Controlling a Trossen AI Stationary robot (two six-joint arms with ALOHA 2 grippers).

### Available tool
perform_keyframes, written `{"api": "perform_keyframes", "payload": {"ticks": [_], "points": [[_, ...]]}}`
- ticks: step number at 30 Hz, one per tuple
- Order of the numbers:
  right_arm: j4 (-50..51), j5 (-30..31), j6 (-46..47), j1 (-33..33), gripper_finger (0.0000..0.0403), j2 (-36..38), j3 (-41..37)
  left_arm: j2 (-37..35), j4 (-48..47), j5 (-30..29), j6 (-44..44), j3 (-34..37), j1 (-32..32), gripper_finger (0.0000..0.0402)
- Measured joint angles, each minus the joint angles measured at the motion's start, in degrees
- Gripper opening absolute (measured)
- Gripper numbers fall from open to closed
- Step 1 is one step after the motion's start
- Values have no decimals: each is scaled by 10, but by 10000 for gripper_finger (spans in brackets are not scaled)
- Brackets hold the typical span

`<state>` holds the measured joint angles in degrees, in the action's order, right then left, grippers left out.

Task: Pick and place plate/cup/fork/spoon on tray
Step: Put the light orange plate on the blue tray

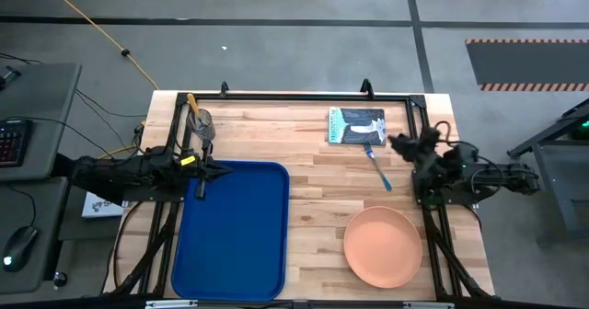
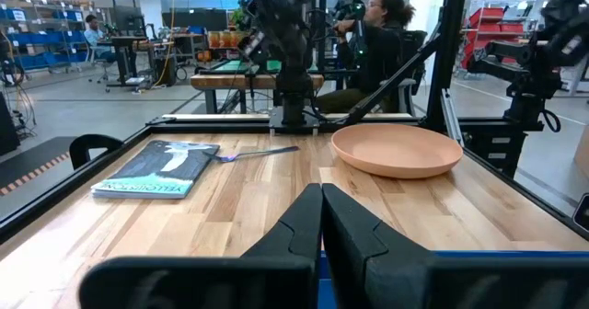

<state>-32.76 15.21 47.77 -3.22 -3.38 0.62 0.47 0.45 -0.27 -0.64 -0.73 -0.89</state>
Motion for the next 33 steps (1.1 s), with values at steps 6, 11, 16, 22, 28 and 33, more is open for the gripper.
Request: {"api": "perform_keyframes", "payload": {"ticks": [6, 11, 16, 22, 28, 33], "points": [[-90, 69, 2, 0, 4, -7, 0, 0, 0, 0, 0, 0, 0, 3], [-106, 154, -7, 0, 4, -60, 32, 0, 0, 0, 0, 0, 0, 3], [-101, 171, -30, -8, 4, -182, 106, 0, 0, 0, 0, 0, 0, 3], [94, 61, -12, -35, 8, -332, 231, 0, 0, 0, 0, 0, 0, 3], [529, -160, 6, -55, 68, -433, 397, 0, 0, 0, 0, 0, 0, 3], [816, -310, -59, -35, 148, -488, 489, 0, 0, 0, 0, 0, 0, 3]]}}
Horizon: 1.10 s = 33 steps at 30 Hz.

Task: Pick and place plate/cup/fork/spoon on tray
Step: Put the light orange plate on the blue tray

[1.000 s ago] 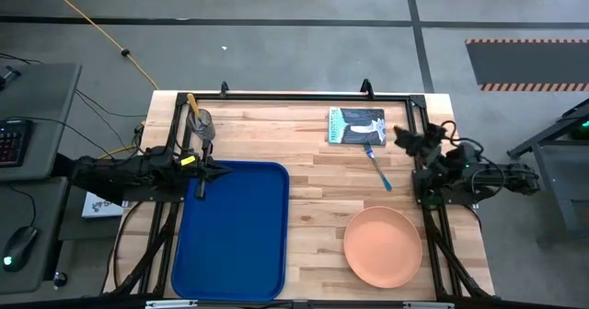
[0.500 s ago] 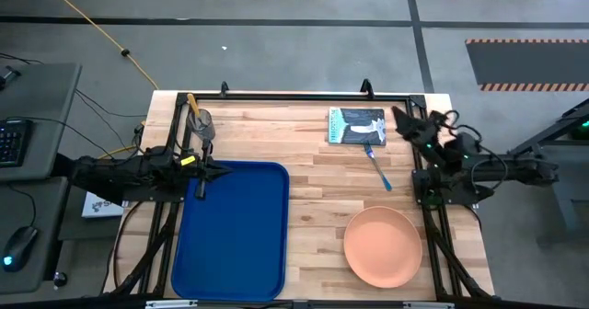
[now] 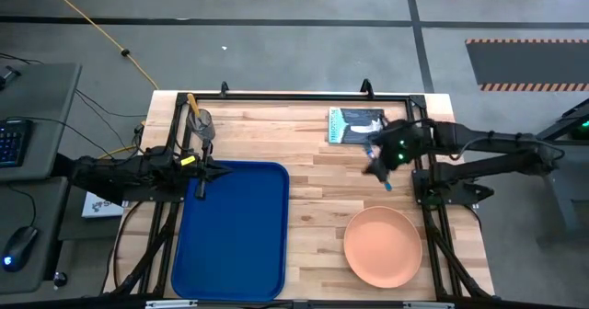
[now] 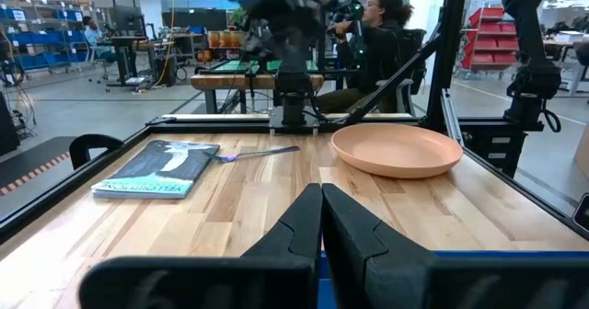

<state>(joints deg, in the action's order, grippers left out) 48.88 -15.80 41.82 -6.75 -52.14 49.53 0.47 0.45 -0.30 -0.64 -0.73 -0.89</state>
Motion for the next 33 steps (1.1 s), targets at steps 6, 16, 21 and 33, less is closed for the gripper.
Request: {"api": "perform_keyframes", "payload": {"ticks": [6, 16, 21, 33], "points": [[101, -40, 66, 112, 205, -3, -16, 0, 0, 0, 0, 0, 0, 3], [24, 63, 135, 285, 206, -5, -134, 0, 0, 0, 0, 0, 0, 3], [17, 102, 140, 293, 204, -5, -176, 0, 0, 0, 0, 0, 0, 3], [-101, 100, 138, 293, 204, -5, -272, 0, 0, 0, 0, 0, 0, 3]]}}
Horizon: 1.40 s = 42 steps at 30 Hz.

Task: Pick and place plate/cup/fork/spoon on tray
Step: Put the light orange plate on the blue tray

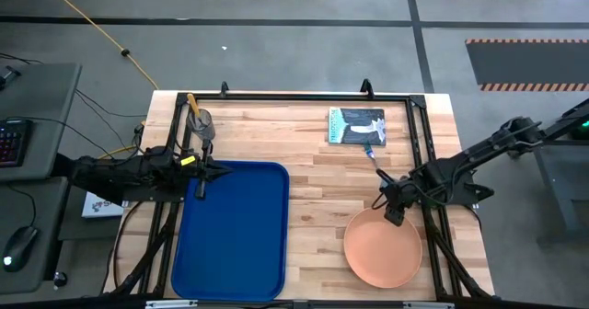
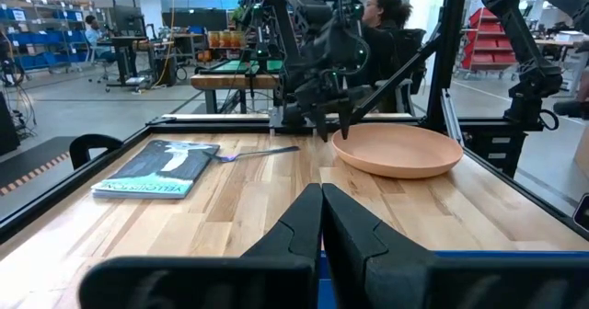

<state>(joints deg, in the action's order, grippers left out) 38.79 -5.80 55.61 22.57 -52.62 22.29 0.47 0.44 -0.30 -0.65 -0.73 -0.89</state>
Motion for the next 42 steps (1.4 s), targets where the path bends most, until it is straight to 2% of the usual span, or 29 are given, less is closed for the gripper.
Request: {"api": "perform_keyframes", "payload": {"ticks": [4, 7, 10, 13, 15, 21, 25, 28, 30, 34, 39, 42], "points": [[-3, -1, -3, 0, 202, 0, -13, 0, 0, 0, 0, 0, 0, 3], [-2, -4, -5, 0, 181, -2, -14, 0, 0, 0, 0, 0, 0, 3], [-3, -4, -5, 0, 126, -3, -14, 0, 0, 0, 0, 0, 0, 3], [-7, -17, -6, 0, 41, -3, -14, 0, 0, 0, 0, 0, 0, 3], [-13, -34, -6, 0, 13, -3, -14, 0, 0, 0, 0, 0, 0, 3], [-74, -88, -1, 0, 5, 2, -15, 0, 0, 0, 0, 0, 0, 3], [-153, -136, 14, -1, 3, 30, -15, 0, 0, 0, 0, 0, 0, 3], [-230, -140, 52, -1, 3, 61, -15, 0, 0, 0, 0, 0, 0, 3], [-292, -113, 78, 0, 2, 73, -14, 0, 0, 0, 0, 0, 0, 3], [-334, 11, 95, -1, 1, 50, 13, 0, 0, 0, 0, 0, 0, 3], [-338, 135, 69, -1, 1, -68, 92, 0, 0, 0, 0, 0, 0, 3], [-343, 166, 73, -7, 1, -159, 149, 0, 0, 0, 0, 0, 0, 3]]}}
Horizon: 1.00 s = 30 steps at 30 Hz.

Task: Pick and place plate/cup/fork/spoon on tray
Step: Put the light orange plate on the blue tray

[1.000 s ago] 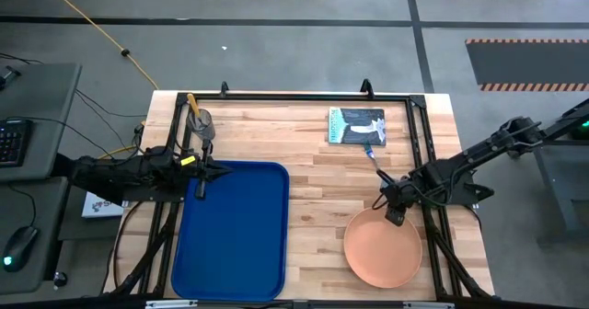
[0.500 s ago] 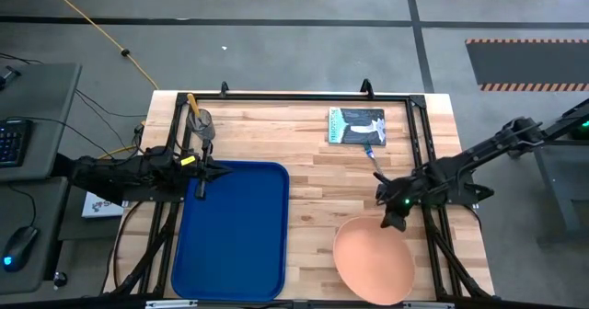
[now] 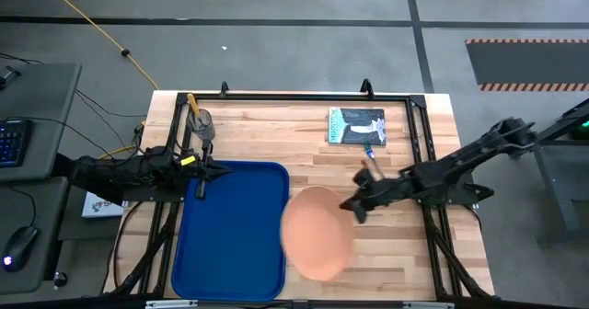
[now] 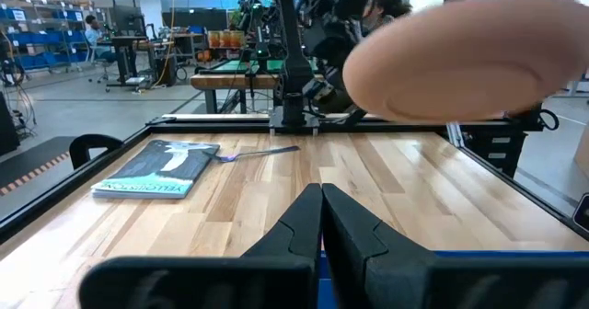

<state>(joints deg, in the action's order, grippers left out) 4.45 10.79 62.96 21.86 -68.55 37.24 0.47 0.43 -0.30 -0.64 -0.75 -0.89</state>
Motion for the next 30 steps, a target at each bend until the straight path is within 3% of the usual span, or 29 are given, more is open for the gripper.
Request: {"api": "perform_keyframes", "payload": {"ticks": [7, 18, 30], "points": [[-2, 16, 36, -14, 0, -204, 159, 0, 0, 0, 0, 0, 0, 3], [24, 52, 192, -24, 0, -499, 460, 0, 0, 0, 0, 0, 0, 3], [321, 15, 231, -41, 0, -724, 840, 0, 0, 0, 0, 0, 0, 3]]}}
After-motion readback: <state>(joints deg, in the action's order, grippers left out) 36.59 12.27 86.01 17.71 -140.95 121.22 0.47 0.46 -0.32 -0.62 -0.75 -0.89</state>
